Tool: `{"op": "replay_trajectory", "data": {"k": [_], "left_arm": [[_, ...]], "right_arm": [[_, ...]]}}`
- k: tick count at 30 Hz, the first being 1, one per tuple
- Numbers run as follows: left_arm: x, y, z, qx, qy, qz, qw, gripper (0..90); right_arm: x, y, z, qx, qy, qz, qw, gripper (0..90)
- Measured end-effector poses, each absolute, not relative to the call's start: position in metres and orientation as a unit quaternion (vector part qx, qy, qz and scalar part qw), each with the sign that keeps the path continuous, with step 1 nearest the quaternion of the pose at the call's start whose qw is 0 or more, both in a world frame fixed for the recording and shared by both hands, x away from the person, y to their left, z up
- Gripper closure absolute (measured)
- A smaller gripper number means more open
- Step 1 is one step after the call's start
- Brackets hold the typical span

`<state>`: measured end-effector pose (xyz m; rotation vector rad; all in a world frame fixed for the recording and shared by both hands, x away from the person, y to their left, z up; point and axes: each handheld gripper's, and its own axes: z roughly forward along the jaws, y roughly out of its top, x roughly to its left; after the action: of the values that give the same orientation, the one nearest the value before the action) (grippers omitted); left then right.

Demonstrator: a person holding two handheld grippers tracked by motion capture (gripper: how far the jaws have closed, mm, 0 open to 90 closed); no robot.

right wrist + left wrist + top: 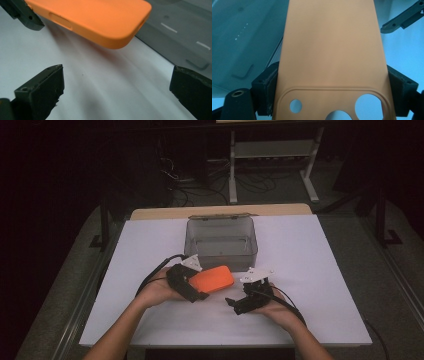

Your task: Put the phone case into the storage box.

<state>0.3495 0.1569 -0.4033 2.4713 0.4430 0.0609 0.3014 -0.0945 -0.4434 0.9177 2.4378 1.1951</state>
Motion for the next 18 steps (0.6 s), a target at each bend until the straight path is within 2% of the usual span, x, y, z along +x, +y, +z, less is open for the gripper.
{"op": "replay_trajectory", "data": {"k": [18], "left_arm": [[0.3487,0.1558,-0.4023,0.937,0.164,0.024,0.308,15.7]], "right_arm": [[0.2977,-0.0928,-0.4404,0.293,0.841,0.414,0.19,0.0]]}}
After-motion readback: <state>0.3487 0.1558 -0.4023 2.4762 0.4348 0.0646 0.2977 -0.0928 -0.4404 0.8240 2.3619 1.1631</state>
